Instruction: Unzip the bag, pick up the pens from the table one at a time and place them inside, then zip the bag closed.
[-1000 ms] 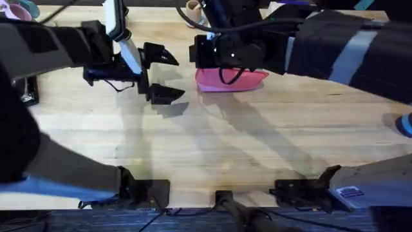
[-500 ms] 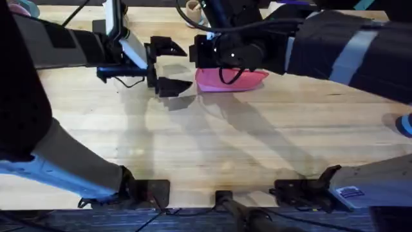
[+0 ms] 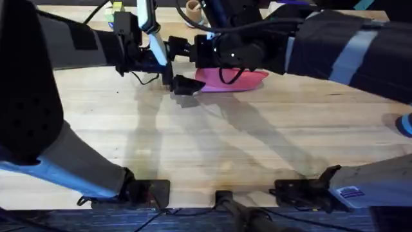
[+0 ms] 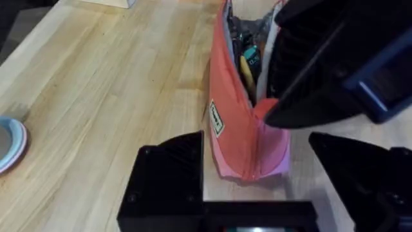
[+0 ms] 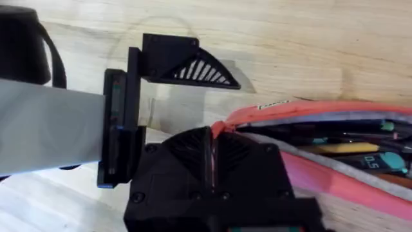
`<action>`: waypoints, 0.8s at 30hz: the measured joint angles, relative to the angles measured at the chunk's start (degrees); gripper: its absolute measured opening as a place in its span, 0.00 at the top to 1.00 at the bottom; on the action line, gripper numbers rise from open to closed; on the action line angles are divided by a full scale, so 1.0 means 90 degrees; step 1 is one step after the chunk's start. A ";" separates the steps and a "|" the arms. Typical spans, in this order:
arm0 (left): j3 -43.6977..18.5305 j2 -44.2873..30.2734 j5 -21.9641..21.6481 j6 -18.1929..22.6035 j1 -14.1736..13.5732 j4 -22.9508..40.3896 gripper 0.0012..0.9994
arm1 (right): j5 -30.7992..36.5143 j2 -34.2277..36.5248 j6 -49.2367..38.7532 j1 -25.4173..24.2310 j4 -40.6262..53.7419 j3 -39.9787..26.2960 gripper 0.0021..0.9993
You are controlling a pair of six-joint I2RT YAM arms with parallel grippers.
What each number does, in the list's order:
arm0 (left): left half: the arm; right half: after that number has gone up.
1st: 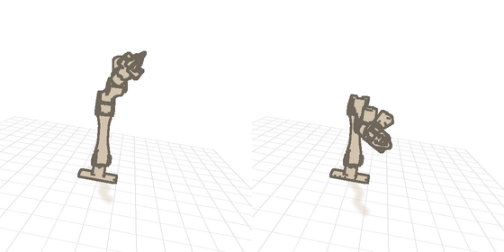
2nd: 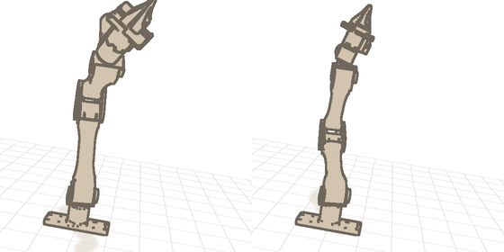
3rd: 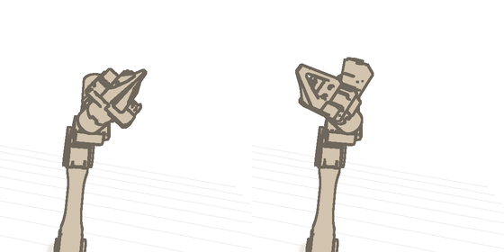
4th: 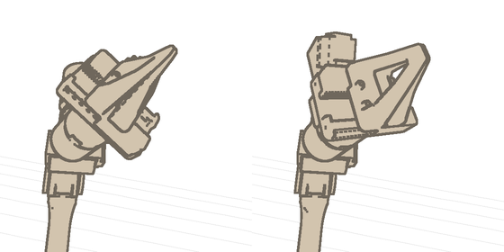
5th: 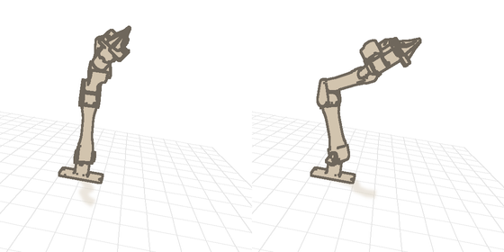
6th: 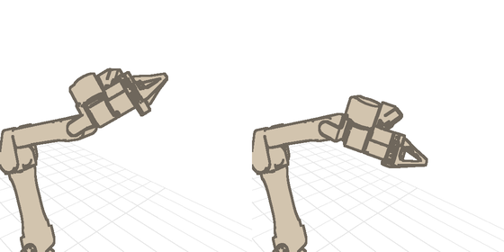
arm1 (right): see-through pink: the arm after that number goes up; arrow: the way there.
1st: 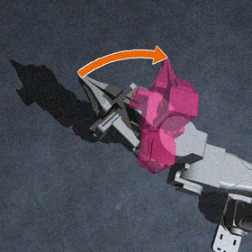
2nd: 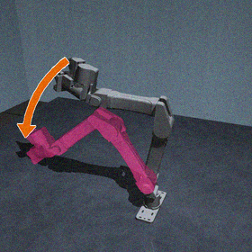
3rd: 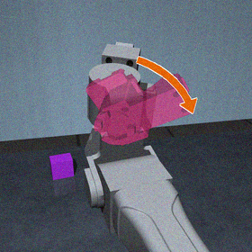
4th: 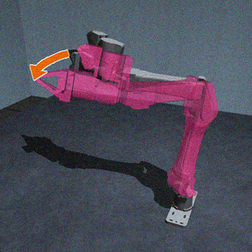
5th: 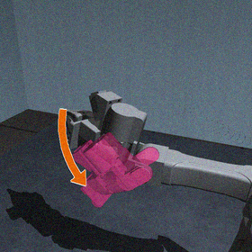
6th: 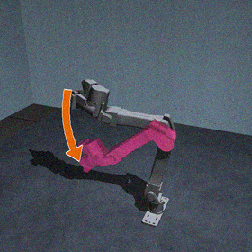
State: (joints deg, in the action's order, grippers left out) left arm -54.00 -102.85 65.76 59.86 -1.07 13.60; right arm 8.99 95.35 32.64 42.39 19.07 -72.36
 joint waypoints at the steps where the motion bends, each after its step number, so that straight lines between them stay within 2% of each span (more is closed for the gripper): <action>1: 0.0000 0.0000 -0.0037 -0.0054 -0.0034 -0.0067 0.01 | 0.0000 0.0000 0.0000 0.0000 0.0000 0.0000 0.97; 6: 0.0000 0.0000 -0.0124 -0.0205 -0.0086 -0.0170 0.01 | 0.0000 0.0000 0.0000 0.0000 0.0000 0.0000 0.97; 8: 0.0000 0.0000 -0.0136 -0.0232 -0.0086 -0.0170 0.07 | 0.0000 0.0000 0.0000 0.0000 0.0000 0.0000 0.97; 10: 0.0000 0.0000 -0.0168 -0.0256 -0.0086 -0.0187 0.26 | 0.0000 0.0000 0.0000 0.0000 0.0000 0.0000 0.97; 13: 0.0000 0.0000 -0.0176 -0.0280 -0.0086 -0.0237 0.70 | 0.0000 0.0000 0.0000 0.0000 0.0000 0.0000 0.97; 14: 0.0000 0.0000 -0.0186 -0.0280 -0.0089 -0.0253 0.88 | 0.0000 0.0000 0.0000 0.0000 -0.0002 0.0000 0.97; 15: 0.0000 0.0000 -0.0205 -0.0277 -0.0099 -0.0275 0.93 | 0.0000 0.0000 0.0000 0.0000 -0.0001 0.0000 0.97; 24: 0.0000 0.0000 -0.0239 -0.0280 -0.0110 -0.0301 0.96 | 0.0000 0.0000 -0.0030 -0.0010 0.0000 0.0000 0.97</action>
State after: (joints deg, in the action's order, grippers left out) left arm -54.00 -102.85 63.61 57.34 -2.07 10.90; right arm 8.99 95.35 32.37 42.30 19.07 -72.36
